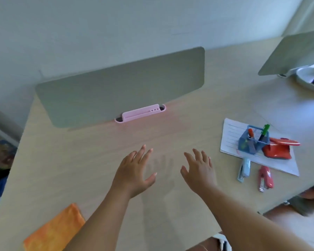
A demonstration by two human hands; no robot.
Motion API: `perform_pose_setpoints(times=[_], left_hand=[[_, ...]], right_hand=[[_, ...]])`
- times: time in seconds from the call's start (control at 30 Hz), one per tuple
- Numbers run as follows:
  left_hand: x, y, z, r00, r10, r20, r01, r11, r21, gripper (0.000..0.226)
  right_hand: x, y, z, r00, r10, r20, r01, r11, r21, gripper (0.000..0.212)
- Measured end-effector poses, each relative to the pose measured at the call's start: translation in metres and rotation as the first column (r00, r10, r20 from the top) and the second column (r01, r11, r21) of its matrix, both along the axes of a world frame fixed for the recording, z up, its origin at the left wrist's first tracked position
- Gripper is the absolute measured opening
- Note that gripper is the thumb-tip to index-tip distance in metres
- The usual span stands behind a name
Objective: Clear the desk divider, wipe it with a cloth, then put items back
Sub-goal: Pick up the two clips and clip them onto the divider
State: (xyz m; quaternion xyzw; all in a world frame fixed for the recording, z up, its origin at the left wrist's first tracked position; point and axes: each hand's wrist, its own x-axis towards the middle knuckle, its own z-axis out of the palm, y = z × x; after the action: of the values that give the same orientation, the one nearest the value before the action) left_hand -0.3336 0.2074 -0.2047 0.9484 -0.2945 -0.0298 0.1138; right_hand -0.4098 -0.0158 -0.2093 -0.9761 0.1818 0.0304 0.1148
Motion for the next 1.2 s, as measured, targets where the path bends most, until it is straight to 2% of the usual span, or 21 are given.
perform_pose_setpoints(times=[0.2,0.37,0.57,0.67,0.77,0.83,1.0,1.1,1.2], left_hand=[[0.007,-0.063,-0.001,0.969,-0.248,-0.021,0.247,0.969,-0.023,0.082],[-0.005,-0.121,0.000,0.904,-0.427,-0.019,0.427,0.903,0.034,0.083],[-0.024,-0.205,0.000,0.853,-0.517,-0.070,0.518,0.855,0.002,0.084],[-0.038,-0.251,-0.007,0.866,-0.442,-0.234,0.434,0.897,-0.089,0.082],[-0.046,-0.292,-0.017,0.837,-0.251,-0.486,0.186,0.966,-0.178,0.071],[-0.049,-0.317,-0.026,0.791,-0.189,-0.582,0.084,0.976,-0.202,0.064],[-0.047,-0.356,-0.043,0.700,-0.093,-0.708,-0.079,0.975,-0.207,0.059],[-0.045,-0.366,-0.053,0.671,-0.013,-0.741,-0.155,0.975,-0.157,0.049],[-0.046,-0.370,-0.058,0.618,0.016,-0.786,-0.203,0.969,-0.139,0.037]], right_hand=[[-0.039,-0.040,0.007,0.962,-0.274,0.015,0.274,0.962,0.009,0.053],[-0.081,-0.082,0.007,0.891,-0.453,0.025,0.453,0.891,-0.011,0.049],[-0.114,-0.149,0.007,0.804,-0.593,0.044,0.593,0.805,0.018,0.041],[-0.122,-0.182,-0.001,0.764,-0.644,0.038,0.642,0.765,0.057,0.035],[-0.121,-0.209,-0.012,0.705,-0.708,-0.032,0.691,0.677,0.256,0.041],[-0.117,-0.226,-0.019,0.667,-0.739,-0.094,0.713,0.595,0.371,0.047],[-0.097,-0.245,-0.037,0.626,-0.745,-0.229,0.721,0.441,0.535,0.028],[-0.089,-0.247,-0.047,0.570,-0.771,-0.284,0.729,0.315,0.608,0.030],[-0.087,-0.251,-0.052,0.558,-0.771,-0.308,0.725,0.272,0.632,0.030]])
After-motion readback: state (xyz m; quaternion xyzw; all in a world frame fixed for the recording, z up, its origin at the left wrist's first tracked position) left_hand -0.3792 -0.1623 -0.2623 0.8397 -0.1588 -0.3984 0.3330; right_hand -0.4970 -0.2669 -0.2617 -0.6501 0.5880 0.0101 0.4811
